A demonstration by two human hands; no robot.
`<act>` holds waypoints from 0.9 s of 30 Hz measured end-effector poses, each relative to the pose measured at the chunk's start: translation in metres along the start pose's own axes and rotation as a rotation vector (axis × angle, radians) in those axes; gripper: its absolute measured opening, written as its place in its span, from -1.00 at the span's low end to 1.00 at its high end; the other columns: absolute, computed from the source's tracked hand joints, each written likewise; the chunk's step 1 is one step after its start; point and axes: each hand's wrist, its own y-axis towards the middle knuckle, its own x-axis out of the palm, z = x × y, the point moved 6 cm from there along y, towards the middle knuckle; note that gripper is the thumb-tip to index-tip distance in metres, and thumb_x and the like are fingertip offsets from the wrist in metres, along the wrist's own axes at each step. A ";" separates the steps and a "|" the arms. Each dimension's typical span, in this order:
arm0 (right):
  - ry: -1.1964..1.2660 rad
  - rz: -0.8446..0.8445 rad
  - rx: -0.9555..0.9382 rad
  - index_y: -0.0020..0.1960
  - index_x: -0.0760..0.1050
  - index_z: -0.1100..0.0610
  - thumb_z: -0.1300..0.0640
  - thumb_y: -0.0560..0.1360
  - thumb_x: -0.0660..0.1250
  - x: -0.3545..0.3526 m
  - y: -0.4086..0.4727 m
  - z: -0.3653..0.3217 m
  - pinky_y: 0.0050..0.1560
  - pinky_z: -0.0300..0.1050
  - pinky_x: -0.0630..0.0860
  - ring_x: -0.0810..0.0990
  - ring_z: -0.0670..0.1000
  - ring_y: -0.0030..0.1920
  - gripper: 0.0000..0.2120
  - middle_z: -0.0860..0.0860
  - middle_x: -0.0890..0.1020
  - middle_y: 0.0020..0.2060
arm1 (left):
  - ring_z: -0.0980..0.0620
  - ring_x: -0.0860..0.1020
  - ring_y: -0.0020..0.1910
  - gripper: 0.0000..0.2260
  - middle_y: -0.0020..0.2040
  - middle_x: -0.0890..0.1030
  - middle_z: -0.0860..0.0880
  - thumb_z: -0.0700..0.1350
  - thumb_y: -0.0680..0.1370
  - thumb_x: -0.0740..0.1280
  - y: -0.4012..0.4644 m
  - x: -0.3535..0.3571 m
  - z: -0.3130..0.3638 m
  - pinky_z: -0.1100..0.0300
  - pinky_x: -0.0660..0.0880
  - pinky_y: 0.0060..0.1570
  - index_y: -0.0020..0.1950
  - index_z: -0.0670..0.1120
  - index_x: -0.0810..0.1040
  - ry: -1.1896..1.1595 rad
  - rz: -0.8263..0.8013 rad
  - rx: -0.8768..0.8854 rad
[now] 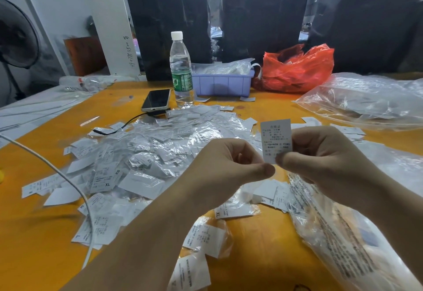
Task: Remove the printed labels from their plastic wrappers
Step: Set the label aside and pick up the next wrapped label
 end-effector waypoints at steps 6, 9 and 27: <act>0.041 -0.005 -0.014 -0.19 0.63 0.26 0.26 0.35 0.29 0.001 0.000 -0.003 -0.51 -0.37 0.25 0.34 -0.20 -0.53 -0.85 0.00 0.53 -0.48 | 0.10 0.52 -0.30 -0.84 -0.20 0.64 -0.20 -0.12 0.39 0.56 0.001 0.002 -0.003 0.31 0.50 -0.28 -0.28 -0.06 0.59 0.007 0.003 -0.003; 0.116 0.010 -0.053 -0.18 0.62 0.32 0.32 0.36 0.28 -0.002 0.000 -0.006 -0.51 -0.43 0.28 0.41 -0.21 -0.54 -0.85 -0.02 0.57 -0.47 | 0.14 0.47 -0.38 -0.83 -0.30 0.59 -0.15 -0.10 0.37 0.57 0.002 0.001 -0.003 0.37 0.43 -0.37 -0.28 -0.06 0.60 0.012 0.014 0.003; 0.123 -0.063 -0.015 -0.12 0.64 0.29 0.30 0.37 0.29 0.003 -0.001 0.002 -0.49 -0.40 0.25 0.33 -0.20 -0.53 -0.82 0.11 0.54 -0.44 | -0.24 0.61 0.00 -0.78 -0.09 0.66 -0.25 -0.17 0.34 0.60 0.001 0.000 -0.003 -0.12 0.60 0.00 -0.37 -0.02 0.57 0.023 0.054 -0.015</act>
